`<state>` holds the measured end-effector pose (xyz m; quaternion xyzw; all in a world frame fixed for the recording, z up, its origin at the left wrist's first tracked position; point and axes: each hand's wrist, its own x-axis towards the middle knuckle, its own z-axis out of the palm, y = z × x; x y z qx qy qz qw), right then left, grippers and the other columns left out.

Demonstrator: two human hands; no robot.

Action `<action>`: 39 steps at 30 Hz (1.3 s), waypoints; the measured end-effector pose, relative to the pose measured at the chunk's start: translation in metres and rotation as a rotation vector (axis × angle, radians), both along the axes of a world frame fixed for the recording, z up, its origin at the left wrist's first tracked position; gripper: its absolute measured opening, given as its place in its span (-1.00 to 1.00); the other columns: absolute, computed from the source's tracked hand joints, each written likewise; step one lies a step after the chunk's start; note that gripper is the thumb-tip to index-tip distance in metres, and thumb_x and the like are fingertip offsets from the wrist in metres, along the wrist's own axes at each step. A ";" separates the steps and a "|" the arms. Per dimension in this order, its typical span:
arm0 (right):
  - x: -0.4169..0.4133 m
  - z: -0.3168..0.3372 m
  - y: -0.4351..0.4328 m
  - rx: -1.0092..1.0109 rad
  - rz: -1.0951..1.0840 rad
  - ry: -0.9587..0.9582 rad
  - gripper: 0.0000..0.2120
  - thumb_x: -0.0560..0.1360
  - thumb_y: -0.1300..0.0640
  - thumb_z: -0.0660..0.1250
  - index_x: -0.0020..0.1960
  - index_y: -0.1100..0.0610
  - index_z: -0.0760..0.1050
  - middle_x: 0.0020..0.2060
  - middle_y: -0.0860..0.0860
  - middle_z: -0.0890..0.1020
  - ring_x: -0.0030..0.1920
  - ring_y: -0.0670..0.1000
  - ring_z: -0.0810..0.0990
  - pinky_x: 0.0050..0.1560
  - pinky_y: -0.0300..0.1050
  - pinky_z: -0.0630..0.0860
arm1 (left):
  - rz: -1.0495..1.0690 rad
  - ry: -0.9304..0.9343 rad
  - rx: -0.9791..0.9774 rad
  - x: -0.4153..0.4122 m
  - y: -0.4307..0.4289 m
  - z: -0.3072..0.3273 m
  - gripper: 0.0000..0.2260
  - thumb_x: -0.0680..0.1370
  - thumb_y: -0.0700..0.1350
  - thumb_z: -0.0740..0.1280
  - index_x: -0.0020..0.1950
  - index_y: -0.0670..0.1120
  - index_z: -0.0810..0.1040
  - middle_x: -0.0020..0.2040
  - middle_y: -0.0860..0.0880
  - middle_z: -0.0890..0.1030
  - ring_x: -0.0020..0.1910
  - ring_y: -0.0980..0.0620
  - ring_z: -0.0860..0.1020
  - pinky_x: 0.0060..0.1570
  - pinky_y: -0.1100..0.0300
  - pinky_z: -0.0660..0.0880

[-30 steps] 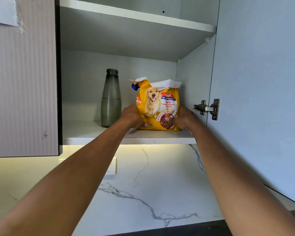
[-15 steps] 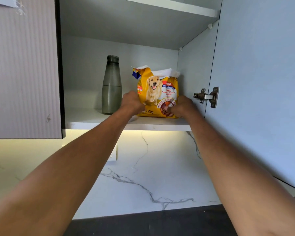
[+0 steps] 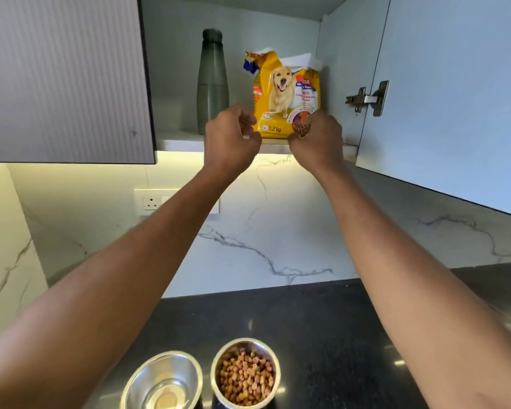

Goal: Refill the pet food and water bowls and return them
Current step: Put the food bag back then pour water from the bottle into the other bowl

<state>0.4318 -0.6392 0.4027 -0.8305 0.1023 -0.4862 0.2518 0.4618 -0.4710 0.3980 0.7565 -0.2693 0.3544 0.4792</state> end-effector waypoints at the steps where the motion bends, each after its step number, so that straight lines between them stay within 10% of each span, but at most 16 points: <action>1: -0.003 -0.004 0.006 -0.004 0.004 -0.026 -0.59 0.48 0.17 0.44 0.31 0.23 0.55 0.24 0.20 0.61 0.25 0.23 0.58 0.01 -0.15 0.45 | -0.007 0.014 0.010 -0.003 0.008 -0.005 -0.82 0.47 -0.15 0.44 0.06 -0.11 0.64 -0.12 0.02 0.67 -0.14 0.07 0.61 -0.12 0.23 0.55; 15: 0.019 0.007 0.085 0.016 0.188 -0.109 -0.94 0.49 0.22 0.44 -0.06 0.17 0.69 -0.16 0.03 0.72 -0.16 -0.03 0.63 -0.25 -0.39 0.39 | 0.099 0.023 0.080 0.002 0.100 -0.042 -0.70 0.51 -0.14 0.42 0.24 -0.11 0.60 0.14 -0.06 0.68 0.13 -0.05 0.61 0.15 0.11 0.54; 20: 0.065 0.057 0.094 0.031 0.226 -0.058 -0.86 0.49 0.22 0.40 -0.05 0.29 0.67 -0.12 0.13 0.73 -0.12 0.08 0.66 -0.04 -0.06 0.63 | 0.086 -0.091 0.174 0.014 0.099 -0.034 -0.63 0.53 -0.14 0.40 0.35 -0.12 0.56 0.28 -0.07 0.64 0.19 -0.09 0.60 0.23 0.05 0.53; 23: 0.105 0.080 0.100 0.038 0.213 0.069 -0.81 0.45 0.12 0.43 -0.16 0.26 0.53 -0.23 0.15 0.61 -0.16 0.18 0.57 -0.25 -0.02 0.49 | 0.108 -0.119 0.180 0.027 0.092 -0.035 -0.63 0.53 -0.13 0.39 0.35 -0.12 0.57 0.27 -0.08 0.64 0.26 -0.07 0.56 0.26 0.05 0.51; 28: 0.155 0.091 0.103 0.149 0.232 0.216 -0.20 0.41 -0.14 0.57 0.46 0.23 0.35 0.33 0.14 0.55 0.32 0.19 0.56 0.07 -0.02 0.56 | 0.095 -0.129 0.129 0.040 0.092 -0.047 -0.67 0.51 -0.18 0.37 0.28 -0.10 0.61 0.22 -0.05 0.64 0.18 -0.02 0.59 0.12 0.01 0.61; 39: 0.177 0.092 0.100 0.207 0.284 0.251 -0.21 0.41 -0.13 0.60 0.45 0.20 0.35 0.33 0.16 0.56 0.20 0.17 0.59 0.01 -0.04 0.54 | 0.105 -0.116 0.173 0.042 0.096 -0.050 -0.64 0.53 -0.17 0.34 0.33 -0.03 0.57 0.28 0.01 0.62 0.25 0.05 0.57 0.24 0.09 0.54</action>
